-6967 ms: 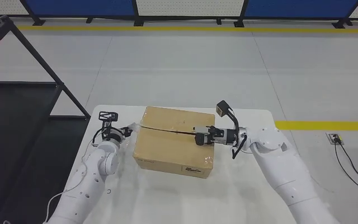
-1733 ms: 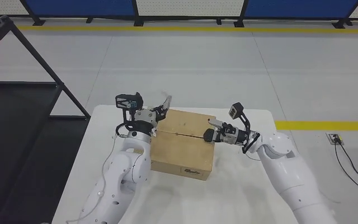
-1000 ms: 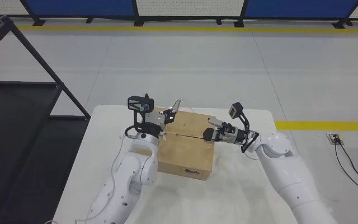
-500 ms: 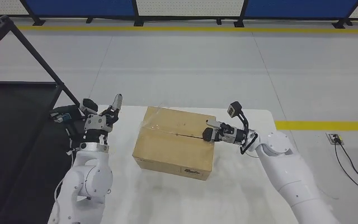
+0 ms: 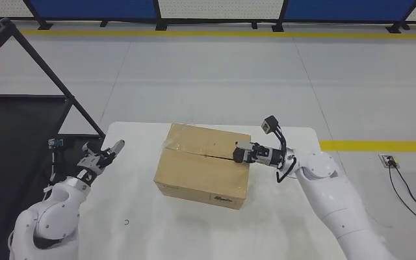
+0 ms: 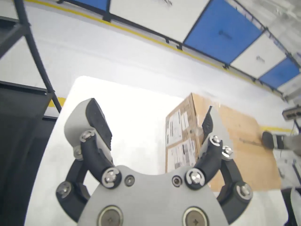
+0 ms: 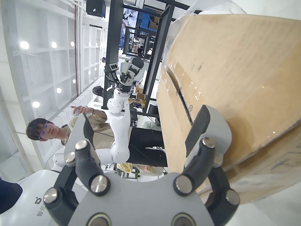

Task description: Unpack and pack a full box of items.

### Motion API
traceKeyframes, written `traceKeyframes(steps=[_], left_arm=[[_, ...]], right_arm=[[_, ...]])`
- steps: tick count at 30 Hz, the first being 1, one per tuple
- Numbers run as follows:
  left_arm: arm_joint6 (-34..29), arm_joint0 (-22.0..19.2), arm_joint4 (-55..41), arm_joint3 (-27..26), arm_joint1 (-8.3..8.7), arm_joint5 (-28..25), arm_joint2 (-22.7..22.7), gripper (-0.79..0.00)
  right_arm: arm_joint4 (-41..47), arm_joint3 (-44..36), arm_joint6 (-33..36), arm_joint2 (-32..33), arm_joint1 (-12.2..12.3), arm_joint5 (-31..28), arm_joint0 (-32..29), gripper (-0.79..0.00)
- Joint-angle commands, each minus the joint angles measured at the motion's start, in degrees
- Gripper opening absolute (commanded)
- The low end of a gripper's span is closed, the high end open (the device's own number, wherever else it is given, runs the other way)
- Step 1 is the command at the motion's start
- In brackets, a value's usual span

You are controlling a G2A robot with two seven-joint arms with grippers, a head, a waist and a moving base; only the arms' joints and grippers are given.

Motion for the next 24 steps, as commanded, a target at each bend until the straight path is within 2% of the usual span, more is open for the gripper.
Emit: traceKeyframes(steps=[1,3,8,17,24], left_arm=[[-4.7,-0.3,-2.6,1.4,0.56,-7.1,0.1,0.000],[-6.8,-0.6,-3.4,2.1,0.99,-9.2,-0.5,0.000],[-6.5,-0.7,-2.2,2.0,1.13,-8.6,-0.7,0.000],[-6.5,-0.7,-2.2,2.0,1.13,-8.6,-0.7,0.000],[-3.4,-0.4,-1.5,1.4,1.30,-5.2,1.6,0.000]], right_arm=[[0.5,-0.5,-0.3,0.3,0.0,-1.6,-0.3,0.000],[1.1,-1.0,-0.5,0.6,0.0,-2.7,-0.7,0.000],[0.4,-1.9,-0.8,0.4,0.1,-3.4,-1.1,0.000],[2.5,-3.4,6.7,-1.4,-0.2,-4.4,-0.5,0.000],[2.3,-3.4,-1.3,-2.2,-1.0,-4.5,-0.1,0.000]])
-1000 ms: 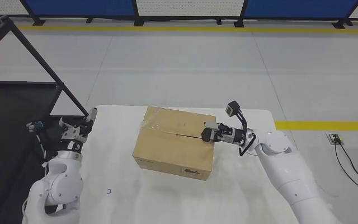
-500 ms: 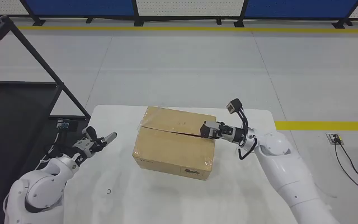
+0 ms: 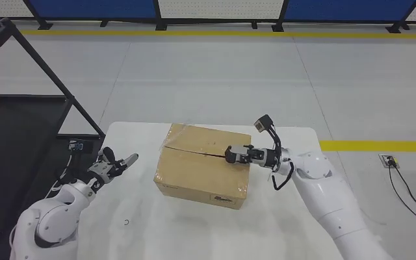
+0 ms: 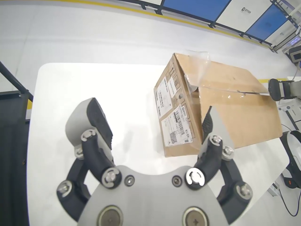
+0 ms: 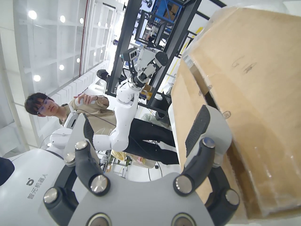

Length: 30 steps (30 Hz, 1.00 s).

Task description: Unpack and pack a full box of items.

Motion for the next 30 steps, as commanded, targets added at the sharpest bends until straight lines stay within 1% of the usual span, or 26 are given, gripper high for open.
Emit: traceKeyframes(steps=[1,4,7,10,11,13,15,17,24,25,26,27,28,30], left_arm=[[0.3,-0.6,-0.5,-0.2,0.11,1.2,0.3,0.000],[-0.7,-1.7,-3.7,-0.3,0.27,2.1,0.6,0.000],[-5.8,-4.8,-9.0,1.0,0.69,1.6,0.6,0.000],[-13.2,-10.0,-13.6,3.8,1.32,0.9,1.4,0.000],[-15.9,-11.9,-17.0,5.0,1.42,0.8,2.1,0.000],[-22.2,-16.2,-24.2,8.2,1.71,2.7,2.9,0.000],[-27.1,-19.7,-25.4,10.3,2.11,5.8,3.9,0.000],[-27.1,-19.7,-25.4,10.3,2.11,5.8,3.9,0.000],[-27.1,-19.7,-25.4,10.3,2.11,5.8,3.9,0.000],[-26.5,-19.5,-25.8,11.0,2.10,6.7,4.3,0.000],[-25.7,-20.2,-25.9,12.0,2.15,7.7,4.6,0.000],[-24.3,-21.3,-27.4,13.6,2.09,9.2,4.8,0.000],[-24.4,-22.5,-29.4,15.5,2.04,11.0,5.2,0.000],[-24.2,-25.4,-29.1,20.0,2.24,12.9,5.9,0.000]], right_arm=[[1.7,0.1,-1.5,0.2,-0.2,0.3,0.0,0.000],[3.6,0.7,-3.8,0.7,-0.4,0.3,-0.1,0.000],[4.1,1.0,-4.6,0.7,-0.6,0.2,0.0,0.000],[4.2,1.4,-4.3,0.8,-0.6,-0.2,0.0,0.000],[4.2,1.4,-4.2,0.9,-0.6,-0.6,-0.2,0.000],[4.1,1.4,-4.0,1.3,-0.5,-1.5,-0.7,0.000],[3.3,1.3,-3.5,1.9,-0.2,-2.4,-1.1,0.000],[0.7,1.6,-4.5,2.3,0.2,-2.6,-1.4,0.000],[0.7,1.6,-4.5,2.3,0.2,-2.6,-1.4,0.000],[0.7,1.6,-4.5,2.3,0.2,-2.6,-1.4,0.000],[0.7,1.6,-4.5,2.3,0.2,-2.6,-1.4,0.000],[0.7,1.3,-5.5,2.4,0.2,-2.2,-1.7,0.000],[0.2,0.4,-6.9,2.5,0.2,-1.4,-1.9,0.000],[1.7,-0.7,-8.7,3.1,0.1,-0.4,-2.2,0.000]])
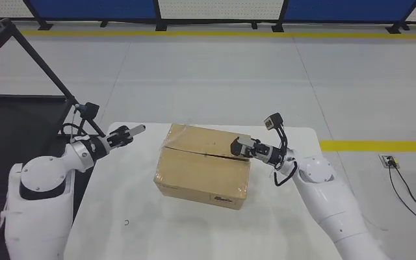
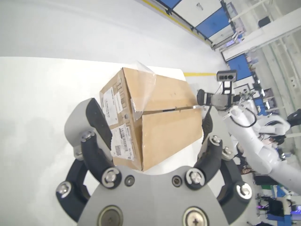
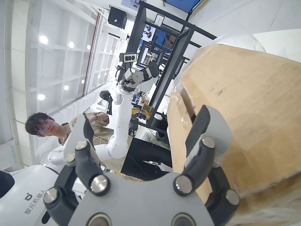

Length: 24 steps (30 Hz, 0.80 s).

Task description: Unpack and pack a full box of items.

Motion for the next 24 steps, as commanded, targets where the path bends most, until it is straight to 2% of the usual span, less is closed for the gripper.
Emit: traceKeyframes(steps=[1,5,8,10,12,14,18,19,24], left_arm=[[-0.7,-3.5,-1.0,6.2,0.15,1.9,1.1,0.000],[-2.0,-9.9,-8.1,18.7,0.08,1.7,2.1,0.000],[-2.1,-13.0,-10.3,23.8,-0.01,-0.7,3.6,0.000],[-2.0,-13.9,-11.1,25.1,0.01,-2.1,4.4,0.000],[-0.8,-14.5,-11.5,26.3,0.06,-2.6,4.8,0.000],[-0.3,-15.4,-11.9,28.0,0.10,-2.6,5.4,0.000],[0.3,-18.0,-12.4,32.2,-0.20,-3.5,8.1,0.000],[2.3,-18.3,-10.5,32.2,-0.36,-3.6,9.3,0.000],[2.3,-18.3,-10.5,32.2,-0.36,-3.6,9.3,0.000]], right_arm=[[1.8,-0.7,-2.4,1.0,0.0,0.5,-0.3,0.000],[4.2,0.8,-5.8,3.2,0.2,-0.3,-0.4,0.000],[1.0,4.6,-11.4,3.9,0.3,2.4,1.6,0.000],[0.7,6.7,-12.5,3.3,-0.1,4.7,3.2,0.000],[-1.9,9.8,-16.7,2.5,-0.4,6.0,5.1,0.000],[-1.0,11.7,-17.0,1.3,-1.2,6.6,6.4,0.000],[0.0,15.4,-16.9,0.4,-2.1,4.2,8.0,0.000],[0.1,16.1,-16.6,0.3,-2.2,3.7,8.2,0.000],[0.0,16.8,-14.2,0.5,-2.2,1.1,8.0,0.000]])
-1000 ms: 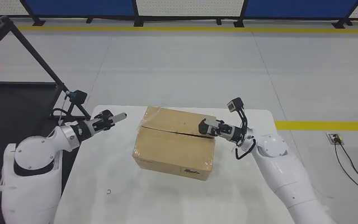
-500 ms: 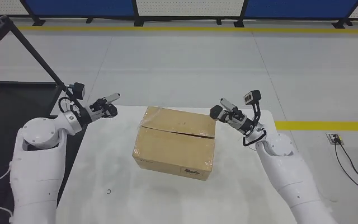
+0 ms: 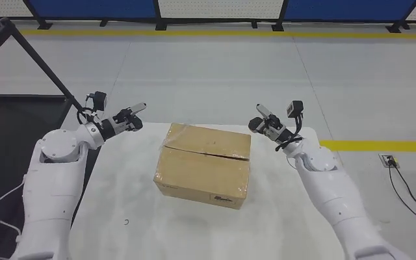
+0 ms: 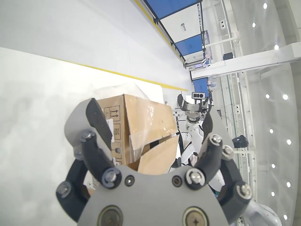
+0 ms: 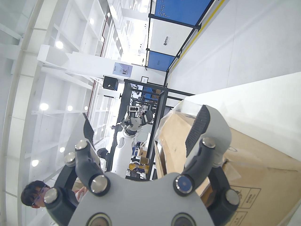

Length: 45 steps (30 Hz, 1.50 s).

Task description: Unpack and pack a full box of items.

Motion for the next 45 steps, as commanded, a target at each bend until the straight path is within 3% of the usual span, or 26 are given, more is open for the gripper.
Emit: traceKeyframes(steps=[1,6,8,16,19,27,32,45], left_arm=[[-0.1,0.0,-0.1,0.0,0.01,0.0,-0.1,0.000],[4.6,0.4,2.7,-0.6,-0.20,0.6,2.0,0.000],[4.4,-1.6,0.5,2.2,-0.89,1.0,3.9,0.000],[10.8,-9.9,1.8,13.5,-4.89,-8.2,14.8,0.000],[15.1,-11.8,0.3,18.0,-6.61,-7.9,17.2,0.000],[15.3,-12.0,0.2,18.5,-6.79,-7.6,17.4,0.000],[20.3,-10.3,2.5,18.6,-6.78,-4.2,18.1,0.000],[25.5,-13.1,1.4,24.6,-11.56,-6.5,24.6,0.000]], right_arm=[[-0.2,-0.1,0.5,0.1,0.1,-0.4,-0.1,0.000],[-1.6,-3.2,-0.8,0.0,0.2,0.2,-2.0,0.000],[-2.5,-5.3,-1.5,0.4,0.5,1.0,-3.1,0.000],[-4.4,-12.5,-3.7,4.7,2.3,2.1,-9.0,0.000],[-4.7,-15.7,-3.9,6.7,3.0,2.5,-11.9,0.000],[-6.2,-22.7,-4.6,10.5,4.4,4.5,-17.7,0.000],[-6.1,-25.0,-4.2,11.6,4.8,5.1,-19.4,0.000],[-6.6,-28.8,-4.8,15.1,5.8,4.9,-23.3,0.000]])
